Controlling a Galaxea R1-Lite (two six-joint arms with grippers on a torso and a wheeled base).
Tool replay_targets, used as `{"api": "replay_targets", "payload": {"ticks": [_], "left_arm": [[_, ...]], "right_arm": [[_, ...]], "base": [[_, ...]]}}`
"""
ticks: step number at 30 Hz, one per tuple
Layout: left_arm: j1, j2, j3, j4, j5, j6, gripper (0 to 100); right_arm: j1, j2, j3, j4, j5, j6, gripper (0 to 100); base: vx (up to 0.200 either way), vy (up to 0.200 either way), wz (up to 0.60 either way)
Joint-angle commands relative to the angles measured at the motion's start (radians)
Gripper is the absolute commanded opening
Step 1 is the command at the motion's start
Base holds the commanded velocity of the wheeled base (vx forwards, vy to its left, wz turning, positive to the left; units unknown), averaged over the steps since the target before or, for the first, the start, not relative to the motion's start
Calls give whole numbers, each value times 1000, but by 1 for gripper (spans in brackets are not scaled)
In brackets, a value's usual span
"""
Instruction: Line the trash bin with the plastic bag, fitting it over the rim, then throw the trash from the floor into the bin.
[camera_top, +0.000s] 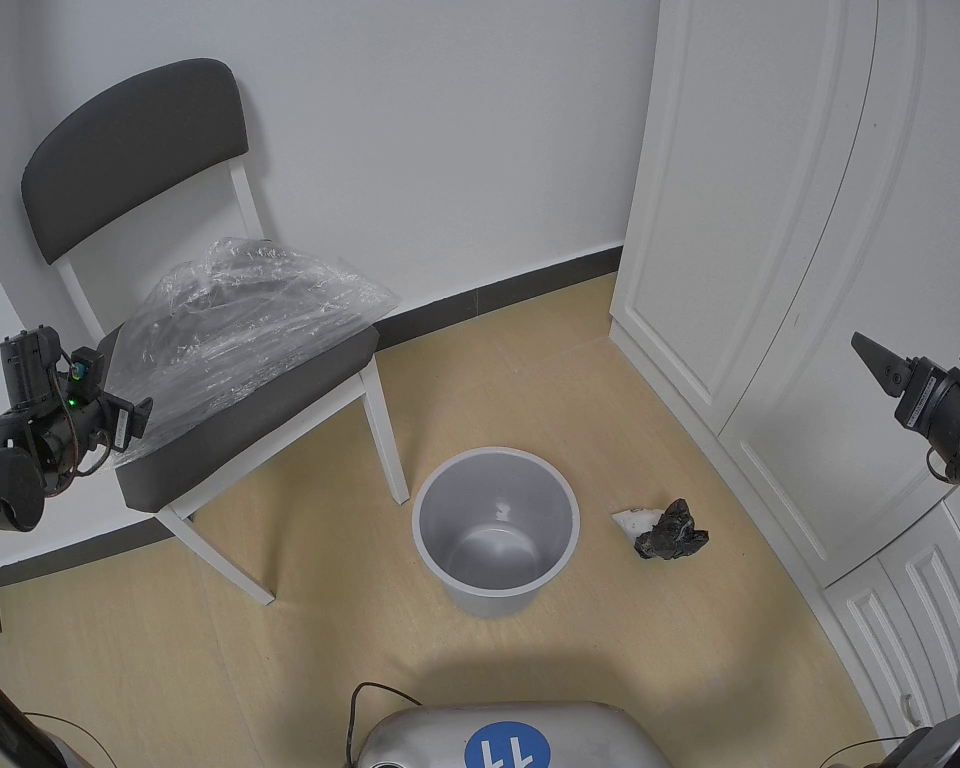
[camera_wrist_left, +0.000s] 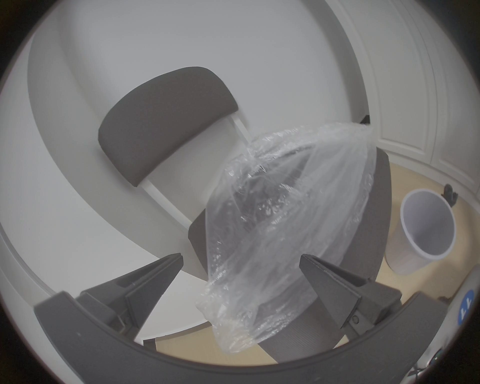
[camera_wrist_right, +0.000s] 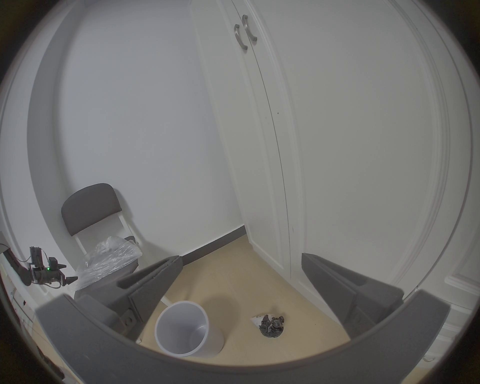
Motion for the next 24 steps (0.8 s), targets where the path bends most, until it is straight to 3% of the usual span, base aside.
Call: {"api": "replay_targets", "payload": {"ticks": [1,9,15,18,19,24], "left_arm": [[11,-17,-34,12,-2,-9,100],[-43,-37,64,-3,-5,-9,100],[-31,-71,75,11,-11,-9,100],[-8,-87,94,12,-26,-9,100],[34,-103,126,12,-68,0,100],[127,-72,156,6,-86,49,100]], "right_arm": [[0,-2,-1,0,0,-1,100],[0,-5,1,0,0,-1,100],[0,-5,2,0,2,-1,100],[0,-5,2,0,3,-1,100],[0,-4,2,0,5,-1,100],[2,5,4,0,8,-2,100]], "base": [[0,0,0],[0,0,0],[0,0,0],[0,0,0],[0,0,0],[0,0,0]]}}
